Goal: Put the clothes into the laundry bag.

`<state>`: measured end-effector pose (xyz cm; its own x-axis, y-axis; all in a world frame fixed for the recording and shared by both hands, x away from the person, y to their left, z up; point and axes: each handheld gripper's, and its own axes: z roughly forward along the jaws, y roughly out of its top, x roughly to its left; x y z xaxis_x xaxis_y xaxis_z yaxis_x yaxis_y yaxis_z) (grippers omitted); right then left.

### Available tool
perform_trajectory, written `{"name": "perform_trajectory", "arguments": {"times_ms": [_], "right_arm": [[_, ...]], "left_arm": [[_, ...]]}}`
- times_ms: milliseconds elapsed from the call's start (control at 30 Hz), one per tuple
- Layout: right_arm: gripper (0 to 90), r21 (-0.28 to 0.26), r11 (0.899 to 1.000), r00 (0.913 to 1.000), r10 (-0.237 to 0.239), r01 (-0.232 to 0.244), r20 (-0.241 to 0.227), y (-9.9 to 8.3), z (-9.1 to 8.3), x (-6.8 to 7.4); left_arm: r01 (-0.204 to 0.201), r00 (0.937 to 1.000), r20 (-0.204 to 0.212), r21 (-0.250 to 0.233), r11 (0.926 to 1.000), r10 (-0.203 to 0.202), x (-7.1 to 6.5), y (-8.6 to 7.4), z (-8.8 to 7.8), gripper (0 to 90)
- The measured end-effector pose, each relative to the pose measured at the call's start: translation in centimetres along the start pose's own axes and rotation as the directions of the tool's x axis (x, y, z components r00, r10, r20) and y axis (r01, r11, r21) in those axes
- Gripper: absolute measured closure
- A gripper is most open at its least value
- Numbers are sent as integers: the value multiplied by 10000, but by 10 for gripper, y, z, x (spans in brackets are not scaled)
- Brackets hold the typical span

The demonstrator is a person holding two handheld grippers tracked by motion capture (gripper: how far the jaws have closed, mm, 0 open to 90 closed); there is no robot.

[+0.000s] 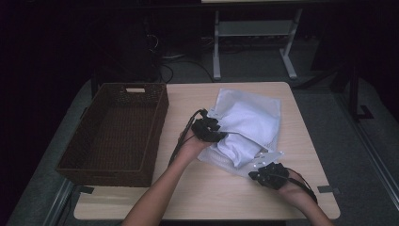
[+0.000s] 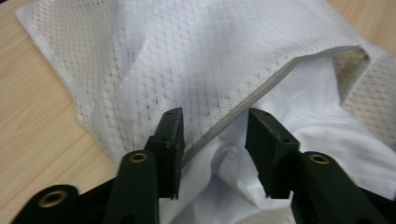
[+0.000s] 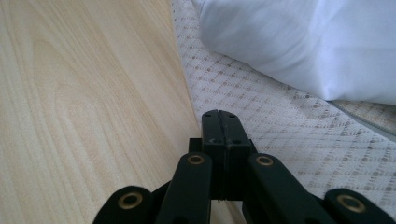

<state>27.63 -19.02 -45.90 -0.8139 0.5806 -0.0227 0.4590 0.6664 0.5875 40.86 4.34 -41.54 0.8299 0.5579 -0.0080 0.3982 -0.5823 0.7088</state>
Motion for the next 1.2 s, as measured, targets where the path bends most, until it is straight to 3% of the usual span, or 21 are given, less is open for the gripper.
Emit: {"name": "perform_trajectory", "arguments": {"times_ms": [133, 233, 333, 433, 533, 600, 633, 700, 800, 933, 967, 1067, 1133, 1200], "right_arm": [[896, -13, 10000, 10000, 47, -47, -37, -1, -1, -1], [896, -16, 9999, 9999, 128, -128, -89, -2, -1, -2], [896, 19, 9998, 9997, 217, -217, -77, -1, -1, -2], [896, 53, 9997, 9997, 255, -255, 18, -1, -1, -1], [896, 44, 9996, 9995, 295, -296, 63, 0, -1, -1], [896, 44, 9995, 9994, 323, -323, 100, 0, 0, -1], [896, 34, 9995, 9994, 323, -323, 97, 0, -1, -1], [896, 29, 9994, 9994, 344, -344, 65, 0, -1, -1], [896, 24, 9993, 9993, 364, -364, 27, 0, -1, -2], [896, 35, 9994, 9994, 358, -358, 36, 0, -1, -1], [896, 40, 9994, 9994, 346, -346, 48, 0, -1, -1], [897, 25, 9994, 9994, 343, -343, 70, 0, -1, -1], [896, 37, 9994, 9994, 338, -338, 52, 0, -1, -1], [896, 70, 9996, 9996, 263, -263, 71, 0, -1, -1]], "left_arm": [[22, 9998, 215, -325, 9995, -15, 0, 0, -9, 883], [-313, 9991, 278, -568, 9979, 329, -8, 0, -26, 885], [-652, 9960, 552, -824, 9945, 699, -25, -5, -45, 884], [-1163, 9891, 886, -178, 9930, 1175, -42, -21, -45, 884], [-1037, 9860, 1339, 266, 9943, 993, -47, -41, -38, 878], [-907, 9865, 1406, 404, 9951, 842, -48, -50, -36, 827], [-760, 9876, 1398, 288, 9967, 713, -48, -51, -39, 762], [-644, 9867, 1489, -75, 9979, 648, -52, -48, -48, 740], [-685, 9764, 2022, -407, 9968, 754, -64, -40, -55, 714], [-998, 9597, 2623, -161, 9949, 1005, -83, -36, -41, 600], [-1007, 9559, 2770, -19, 9949, 973, -86, -36, -35, 606], [-1194, 9442, 3136, 402, 9920, 1009, -96, -38, -12, 733], [-1360, 9447, 3087, 605, 9889, 1110, -100, -38, 1, 819], [-1463, 9605, 2498, 793, 9861, 1224, -99, -36, 11, 870]]}}
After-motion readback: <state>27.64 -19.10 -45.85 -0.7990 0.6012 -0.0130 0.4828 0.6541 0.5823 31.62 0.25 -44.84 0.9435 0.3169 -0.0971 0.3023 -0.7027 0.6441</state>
